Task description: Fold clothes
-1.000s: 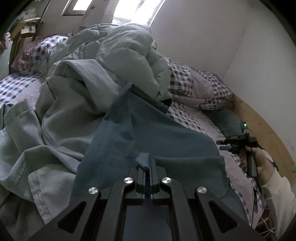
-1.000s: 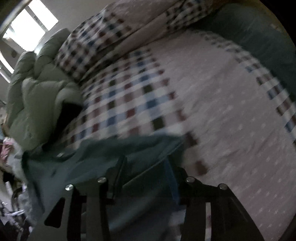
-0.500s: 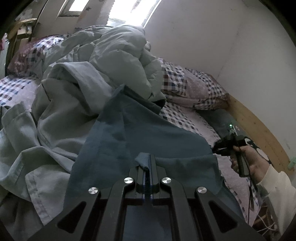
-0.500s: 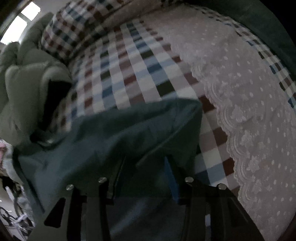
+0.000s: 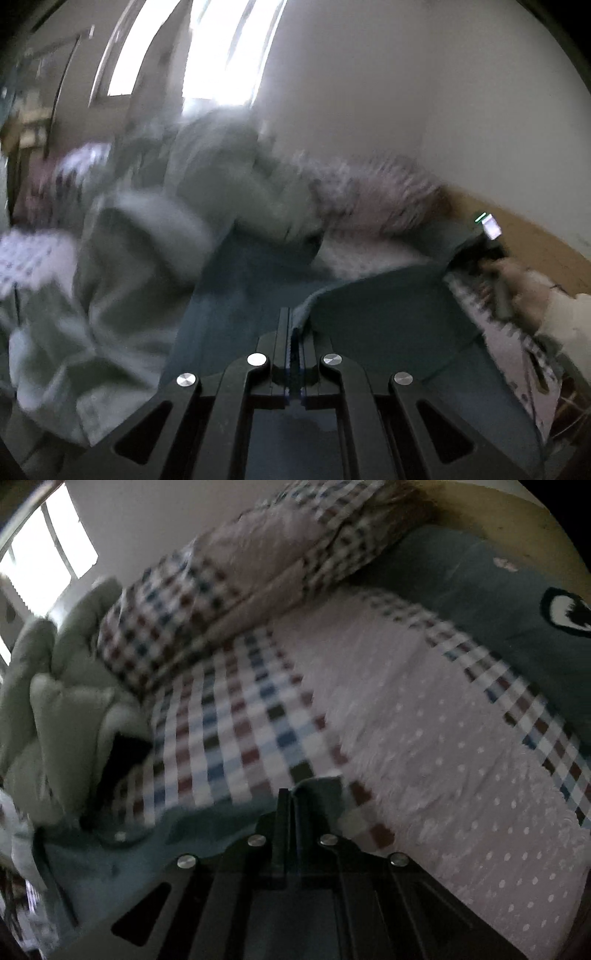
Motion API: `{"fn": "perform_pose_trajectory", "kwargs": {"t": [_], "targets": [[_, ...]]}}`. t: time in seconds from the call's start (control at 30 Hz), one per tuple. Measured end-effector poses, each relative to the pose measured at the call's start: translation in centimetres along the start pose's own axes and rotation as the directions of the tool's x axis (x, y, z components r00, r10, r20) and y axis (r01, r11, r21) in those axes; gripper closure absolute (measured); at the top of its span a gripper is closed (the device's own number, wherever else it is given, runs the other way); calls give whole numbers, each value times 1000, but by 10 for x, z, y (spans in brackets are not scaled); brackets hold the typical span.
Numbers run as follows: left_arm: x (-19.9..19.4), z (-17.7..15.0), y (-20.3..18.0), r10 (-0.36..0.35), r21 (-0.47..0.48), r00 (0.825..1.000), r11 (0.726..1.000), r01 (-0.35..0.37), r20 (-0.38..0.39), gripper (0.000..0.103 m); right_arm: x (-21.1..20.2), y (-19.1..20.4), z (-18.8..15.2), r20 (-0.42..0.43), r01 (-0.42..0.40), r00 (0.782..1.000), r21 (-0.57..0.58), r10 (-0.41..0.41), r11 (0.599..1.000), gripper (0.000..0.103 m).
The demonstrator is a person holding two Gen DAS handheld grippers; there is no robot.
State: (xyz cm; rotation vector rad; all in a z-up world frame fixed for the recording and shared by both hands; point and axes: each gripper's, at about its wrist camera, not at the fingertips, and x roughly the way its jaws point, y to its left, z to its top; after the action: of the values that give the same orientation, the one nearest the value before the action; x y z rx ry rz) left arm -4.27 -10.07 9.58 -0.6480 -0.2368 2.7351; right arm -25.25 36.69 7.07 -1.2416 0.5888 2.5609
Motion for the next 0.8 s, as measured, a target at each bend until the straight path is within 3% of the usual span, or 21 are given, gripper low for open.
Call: {"fn": "perform_pose_trajectory", "kwargs": {"t": [0.2, 0.37, 0.57, 0.6, 0.73, 0.8], "targets": [[36, -11, 17, 32, -77, 989, 996, -44, -146, 102, 25, -1, 6, -30, 39, 999, -8, -39, 999, 103], [53, -11, 46, -45, -199, 970, 980, -4, -240, 101, 53, 2, -2, -87, 51, 995, -33, -54, 998, 103], [77, 9, 58, -84, -256, 957, 967, 11, -278, 101, 70, 10, -1, -81, 61, 994, -77, -67, 995, 103], [85, 10, 59, -71, -252, 952, 968, -7, -297, 101, 71, 10, 1, -74, 66, 995, -80, -72, 995, 103], [123, 1, 58, 19, -197, 906, 974, -112, -423, 99, 79, 6, 6, -54, 123, 990, -92, -128, 988, 103], [128, -1, 55, 32, -174, 908, 978, -114, -418, 98, 83, 2, 8, -50, 149, 987, -91, -154, 985, 103]]}}
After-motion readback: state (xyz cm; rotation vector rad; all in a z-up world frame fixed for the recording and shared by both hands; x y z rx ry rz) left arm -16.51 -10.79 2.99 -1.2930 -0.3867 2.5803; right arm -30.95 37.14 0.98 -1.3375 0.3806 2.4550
